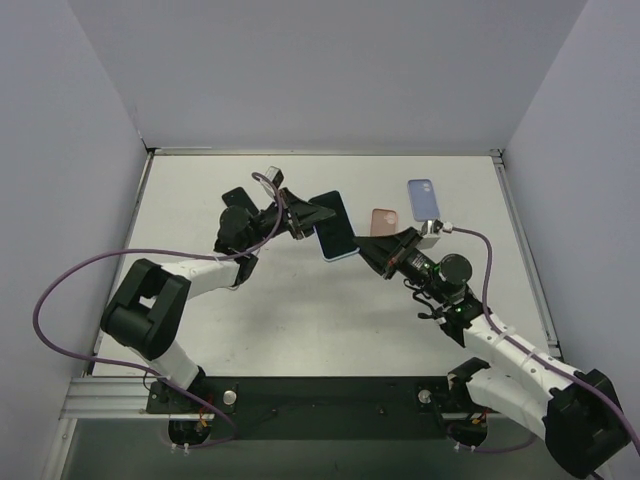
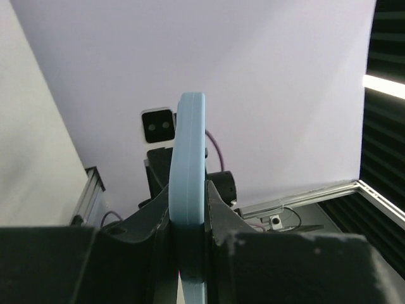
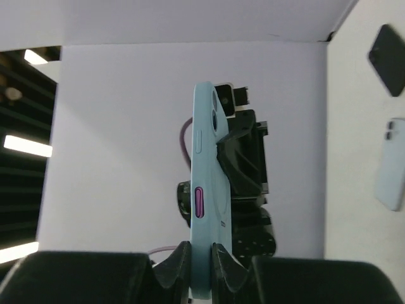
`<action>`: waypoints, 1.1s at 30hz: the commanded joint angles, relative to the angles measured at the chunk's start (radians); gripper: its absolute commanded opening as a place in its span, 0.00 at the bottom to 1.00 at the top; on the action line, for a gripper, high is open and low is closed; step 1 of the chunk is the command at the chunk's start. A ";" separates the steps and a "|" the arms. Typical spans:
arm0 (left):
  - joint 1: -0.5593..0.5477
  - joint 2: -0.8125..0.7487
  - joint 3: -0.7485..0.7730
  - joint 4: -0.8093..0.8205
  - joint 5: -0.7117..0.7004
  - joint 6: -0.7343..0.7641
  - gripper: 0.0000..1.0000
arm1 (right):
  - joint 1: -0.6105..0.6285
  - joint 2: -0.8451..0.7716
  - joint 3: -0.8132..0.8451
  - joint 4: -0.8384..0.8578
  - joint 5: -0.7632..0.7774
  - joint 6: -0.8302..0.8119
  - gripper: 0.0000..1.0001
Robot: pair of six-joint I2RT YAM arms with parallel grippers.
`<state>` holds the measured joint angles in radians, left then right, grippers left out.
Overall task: Take the phone out of the phone case
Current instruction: Remove the phone case from the phone.
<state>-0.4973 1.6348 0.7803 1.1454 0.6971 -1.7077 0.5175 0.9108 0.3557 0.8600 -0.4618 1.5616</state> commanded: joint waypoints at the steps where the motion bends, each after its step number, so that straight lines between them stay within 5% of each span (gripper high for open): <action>1: -0.033 -0.018 0.131 0.303 -0.140 -0.056 0.00 | 0.029 0.117 0.049 0.352 0.005 0.266 0.00; 13: -0.027 -0.036 0.240 0.372 -0.277 -0.107 0.00 | 0.099 0.500 0.195 0.803 0.152 0.514 0.00; 33: 0.002 -0.069 0.326 0.488 -0.478 -0.300 0.00 | 0.200 0.787 0.505 0.803 0.225 0.436 0.00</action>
<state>-0.4206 1.6325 1.0058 1.1786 0.1299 -1.9110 0.6426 1.6260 0.8734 1.4895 -0.1318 2.0365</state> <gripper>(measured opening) 0.229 0.137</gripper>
